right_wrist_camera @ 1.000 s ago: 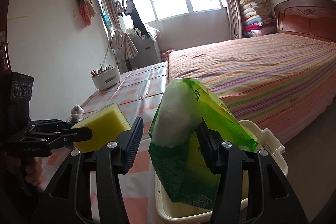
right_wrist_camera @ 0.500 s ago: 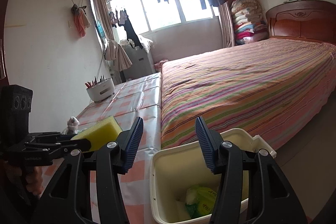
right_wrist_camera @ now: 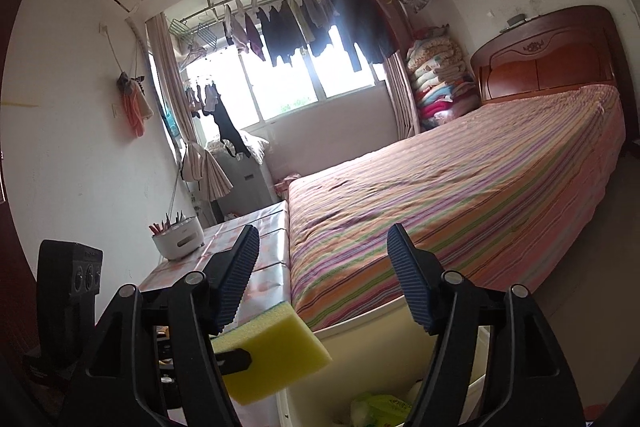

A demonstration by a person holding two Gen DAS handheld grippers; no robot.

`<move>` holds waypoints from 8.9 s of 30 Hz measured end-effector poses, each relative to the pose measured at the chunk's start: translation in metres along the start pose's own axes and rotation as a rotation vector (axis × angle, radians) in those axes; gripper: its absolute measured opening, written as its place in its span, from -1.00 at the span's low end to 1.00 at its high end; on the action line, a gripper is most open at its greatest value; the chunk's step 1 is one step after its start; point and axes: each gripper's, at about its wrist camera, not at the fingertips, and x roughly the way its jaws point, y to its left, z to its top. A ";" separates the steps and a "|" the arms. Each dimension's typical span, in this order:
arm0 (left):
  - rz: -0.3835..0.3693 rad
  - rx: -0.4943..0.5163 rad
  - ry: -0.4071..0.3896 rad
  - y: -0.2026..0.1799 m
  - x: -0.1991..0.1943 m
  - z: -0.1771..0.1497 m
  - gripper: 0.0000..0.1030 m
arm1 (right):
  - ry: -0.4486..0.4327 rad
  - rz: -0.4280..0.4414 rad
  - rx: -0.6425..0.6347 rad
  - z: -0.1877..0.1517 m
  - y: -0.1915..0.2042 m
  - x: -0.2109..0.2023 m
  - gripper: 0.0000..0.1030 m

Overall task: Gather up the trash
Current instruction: 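Carry the green bag and yellow sponge to the cream bin and release both, then move both tools back to the remaining trash on the table, then grasp the yellow crumpled wrapper with the right tool, then grasp the white medicine box with the left tool while the right tool holds the wrapper, then carry the wrapper and box to the cream bin and open both tools inside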

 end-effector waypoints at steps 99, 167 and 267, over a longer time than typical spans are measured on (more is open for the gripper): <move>0.606 -0.448 -0.288 0.245 -0.265 -0.122 0.40 | 0.703 0.499 -0.436 -0.173 0.255 0.122 0.89; 0.321 -0.988 -0.315 0.347 -0.220 -0.158 0.40 | 0.613 0.583 -0.285 -0.128 0.240 0.121 -0.50; 0.043 -0.306 -0.295 0.059 -0.096 -0.029 -0.92 | 0.425 -0.080 -0.115 -0.068 0.006 0.072 0.00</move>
